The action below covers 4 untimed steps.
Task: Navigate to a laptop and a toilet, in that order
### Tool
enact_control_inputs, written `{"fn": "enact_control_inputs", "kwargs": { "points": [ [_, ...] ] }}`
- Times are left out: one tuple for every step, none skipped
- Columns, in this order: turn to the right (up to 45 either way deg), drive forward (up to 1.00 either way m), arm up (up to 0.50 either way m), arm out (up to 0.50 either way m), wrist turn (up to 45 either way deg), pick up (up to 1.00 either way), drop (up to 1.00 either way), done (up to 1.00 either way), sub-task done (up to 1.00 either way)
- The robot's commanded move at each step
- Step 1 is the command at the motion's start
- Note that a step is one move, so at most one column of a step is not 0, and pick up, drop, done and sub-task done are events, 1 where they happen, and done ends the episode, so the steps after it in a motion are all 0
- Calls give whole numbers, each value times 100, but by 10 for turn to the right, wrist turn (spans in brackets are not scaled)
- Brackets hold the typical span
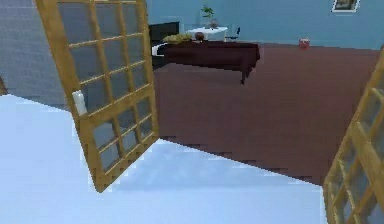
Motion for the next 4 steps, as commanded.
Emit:
{"fn": "enact_control_inputs", "kwargs": {
  "points": [
    [60, 0, 0, 0, 0, 0, 0, 0, 0],
    [0, 60, 0, 0, 0, 0, 0, 0, 0],
    [180, 0, 0, 0, 0, 0, 0, 0, 0],
    [0, 50, 0, 0, 0, 0, 0, 0, 0]
  ]
}}
